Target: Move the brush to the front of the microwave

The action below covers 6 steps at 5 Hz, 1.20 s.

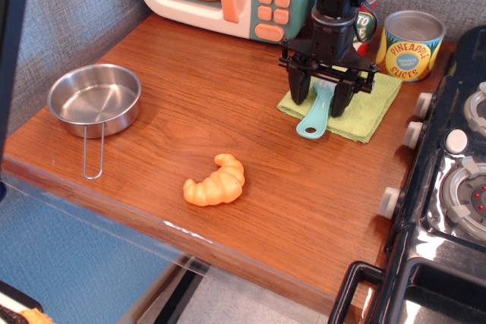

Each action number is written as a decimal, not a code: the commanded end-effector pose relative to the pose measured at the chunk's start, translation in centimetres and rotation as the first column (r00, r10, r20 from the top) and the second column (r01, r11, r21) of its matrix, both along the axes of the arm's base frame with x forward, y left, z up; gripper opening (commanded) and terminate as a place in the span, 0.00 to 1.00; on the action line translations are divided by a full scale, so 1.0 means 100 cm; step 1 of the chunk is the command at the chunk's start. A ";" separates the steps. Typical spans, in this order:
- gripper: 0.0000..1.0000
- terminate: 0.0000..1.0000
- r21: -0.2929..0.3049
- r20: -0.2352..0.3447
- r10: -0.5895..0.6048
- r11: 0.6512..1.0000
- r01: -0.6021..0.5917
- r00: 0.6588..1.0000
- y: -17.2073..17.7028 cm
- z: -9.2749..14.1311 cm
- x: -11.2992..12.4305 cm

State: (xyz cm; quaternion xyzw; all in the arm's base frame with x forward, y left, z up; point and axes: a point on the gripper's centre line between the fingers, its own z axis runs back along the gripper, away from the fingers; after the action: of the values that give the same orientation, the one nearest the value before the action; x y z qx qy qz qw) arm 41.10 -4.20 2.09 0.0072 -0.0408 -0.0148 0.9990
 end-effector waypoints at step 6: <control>0.00 0.00 0.089 0.153 0.111 0.988 -0.126 0.982 0.124 0.099 -0.008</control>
State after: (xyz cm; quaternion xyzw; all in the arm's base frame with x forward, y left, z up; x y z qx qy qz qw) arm 40.09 8.33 9.84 0.0559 -0.0807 0.0402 0.9944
